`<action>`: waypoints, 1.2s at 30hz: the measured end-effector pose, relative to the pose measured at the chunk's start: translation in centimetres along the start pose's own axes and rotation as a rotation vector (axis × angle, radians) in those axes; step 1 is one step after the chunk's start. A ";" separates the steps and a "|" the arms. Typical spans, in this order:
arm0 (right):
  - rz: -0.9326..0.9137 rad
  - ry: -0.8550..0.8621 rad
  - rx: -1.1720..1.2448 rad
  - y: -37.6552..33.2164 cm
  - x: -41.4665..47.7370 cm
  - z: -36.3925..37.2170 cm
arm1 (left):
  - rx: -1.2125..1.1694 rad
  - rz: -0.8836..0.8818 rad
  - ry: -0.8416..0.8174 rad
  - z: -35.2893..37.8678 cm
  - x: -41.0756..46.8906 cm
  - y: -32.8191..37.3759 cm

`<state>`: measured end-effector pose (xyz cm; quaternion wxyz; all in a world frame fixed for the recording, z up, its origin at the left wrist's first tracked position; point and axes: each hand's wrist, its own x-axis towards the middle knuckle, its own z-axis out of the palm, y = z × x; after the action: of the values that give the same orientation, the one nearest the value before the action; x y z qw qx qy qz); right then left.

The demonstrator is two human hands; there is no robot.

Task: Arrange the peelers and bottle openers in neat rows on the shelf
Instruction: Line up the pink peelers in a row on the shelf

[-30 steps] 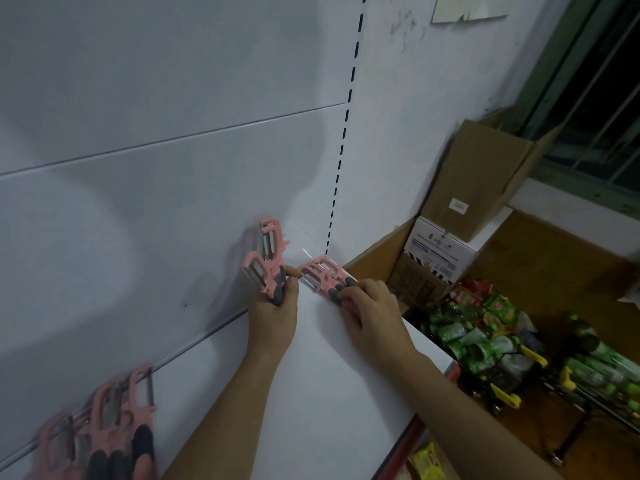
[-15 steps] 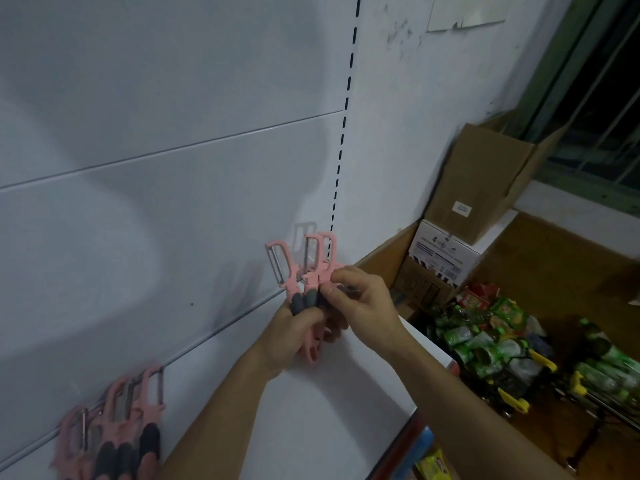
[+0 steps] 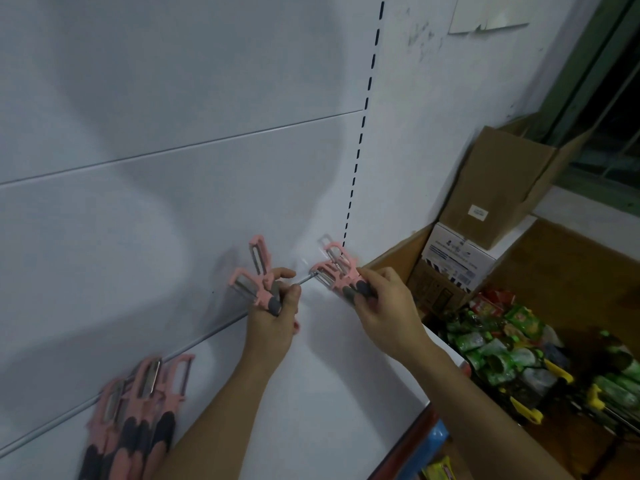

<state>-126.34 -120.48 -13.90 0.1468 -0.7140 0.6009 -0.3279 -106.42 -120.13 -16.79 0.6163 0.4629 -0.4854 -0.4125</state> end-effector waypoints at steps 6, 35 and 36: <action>-0.108 0.155 -0.028 -0.5 -0.4 0.0 | -0.052 -0.023 0.088 -0.2 -0.1 -0.1; -0.114 0.203 -0.018 -1.2 -0.2 2.4 | -0.121 -0.029 -0.169 0.3 0.1 -1.1; -0.136 0.193 0.090 -1.9 0.0 2.1 | -0.091 -0.005 -0.199 0.4 0.1 -1.1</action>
<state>-123.57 -120.40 -14.32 0.0975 -0.7111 0.5471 -0.4307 -106.82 -120.57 -17.79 0.5843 0.3924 -0.5237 -0.4798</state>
